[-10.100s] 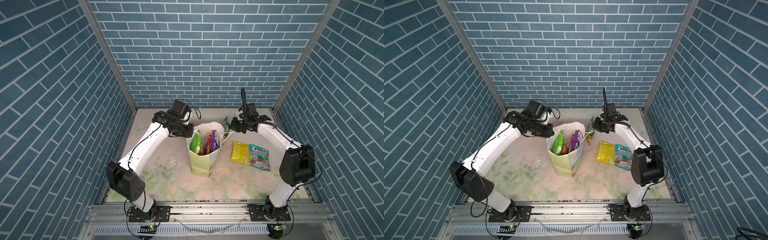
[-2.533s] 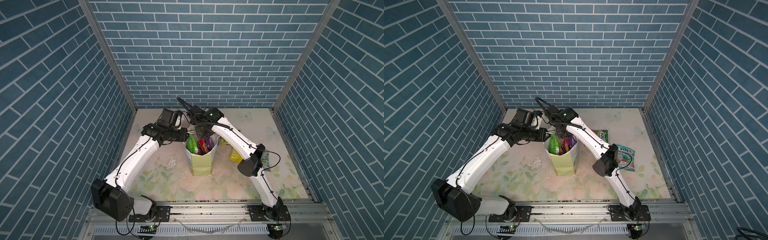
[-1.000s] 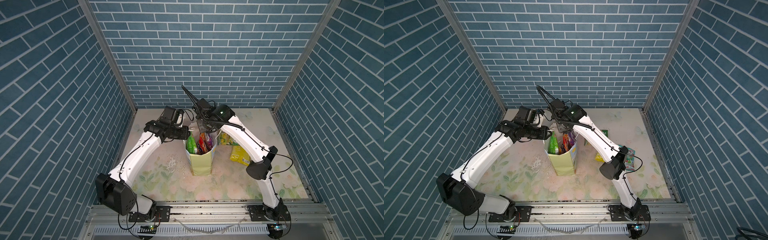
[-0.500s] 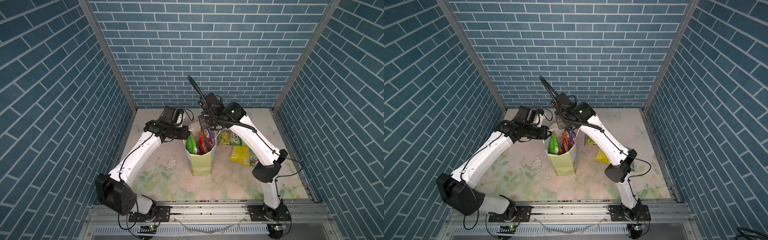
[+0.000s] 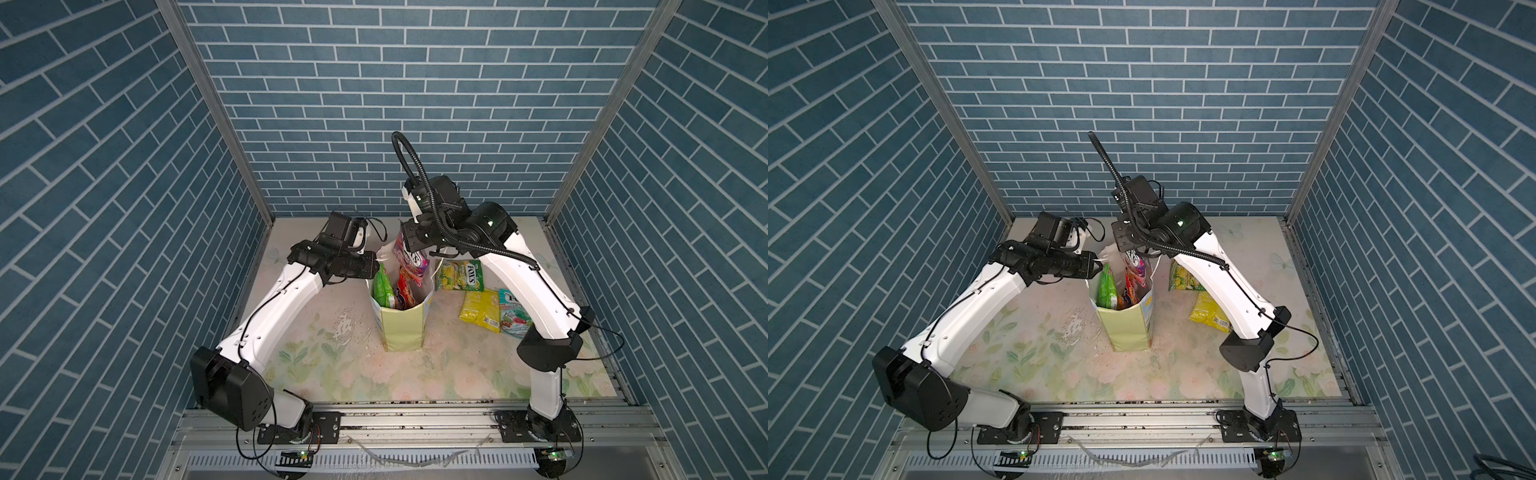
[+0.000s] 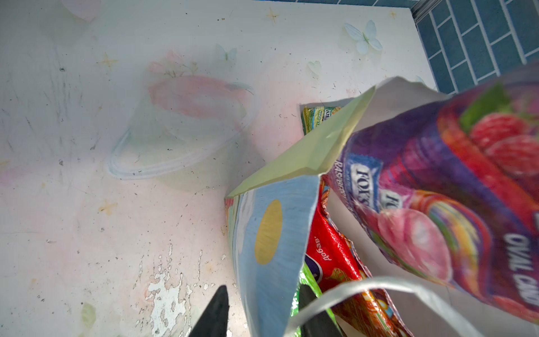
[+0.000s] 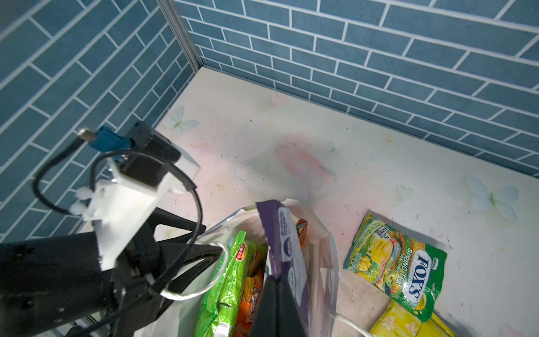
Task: Take the snacks out of the paper bag
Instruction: Pick up the snack from the paper bag.
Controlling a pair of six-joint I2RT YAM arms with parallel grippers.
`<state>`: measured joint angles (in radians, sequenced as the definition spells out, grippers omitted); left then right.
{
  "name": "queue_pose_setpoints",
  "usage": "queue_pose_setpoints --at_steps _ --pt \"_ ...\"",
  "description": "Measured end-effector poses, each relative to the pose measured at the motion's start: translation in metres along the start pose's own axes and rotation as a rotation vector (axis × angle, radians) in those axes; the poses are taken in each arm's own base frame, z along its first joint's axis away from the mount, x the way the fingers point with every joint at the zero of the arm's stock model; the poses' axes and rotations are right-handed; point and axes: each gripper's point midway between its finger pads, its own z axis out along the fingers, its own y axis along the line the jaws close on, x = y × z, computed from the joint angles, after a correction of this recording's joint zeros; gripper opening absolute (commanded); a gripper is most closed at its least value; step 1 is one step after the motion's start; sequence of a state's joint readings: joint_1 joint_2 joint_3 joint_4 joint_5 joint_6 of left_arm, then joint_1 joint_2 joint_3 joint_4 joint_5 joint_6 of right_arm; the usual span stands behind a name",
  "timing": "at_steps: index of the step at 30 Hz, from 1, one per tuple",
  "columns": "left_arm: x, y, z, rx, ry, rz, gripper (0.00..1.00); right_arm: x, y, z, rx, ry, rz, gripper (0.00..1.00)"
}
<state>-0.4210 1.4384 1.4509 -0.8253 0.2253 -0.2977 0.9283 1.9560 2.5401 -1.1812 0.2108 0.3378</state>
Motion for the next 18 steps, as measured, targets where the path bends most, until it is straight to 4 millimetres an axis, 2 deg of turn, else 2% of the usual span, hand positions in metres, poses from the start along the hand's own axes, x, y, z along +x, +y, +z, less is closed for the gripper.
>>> queue_pose_setpoints --at_steps 6,11,18 --pt "-0.001 0.0 -0.001 0.0 -0.002 0.0 0.41 -0.017 0.008 -0.031 -0.078 -0.088 -0.017 0.0" --pt "-0.001 0.0 -0.001 -0.001 -0.003 0.001 0.41 -0.038 0.01 -0.064 -0.124 -0.192 -0.031 0.0" --pt "-0.001 0.001 -0.002 -0.008 -0.003 0.002 0.41 -0.054 -0.002 -0.105 -0.107 -0.313 -0.037 0.0"
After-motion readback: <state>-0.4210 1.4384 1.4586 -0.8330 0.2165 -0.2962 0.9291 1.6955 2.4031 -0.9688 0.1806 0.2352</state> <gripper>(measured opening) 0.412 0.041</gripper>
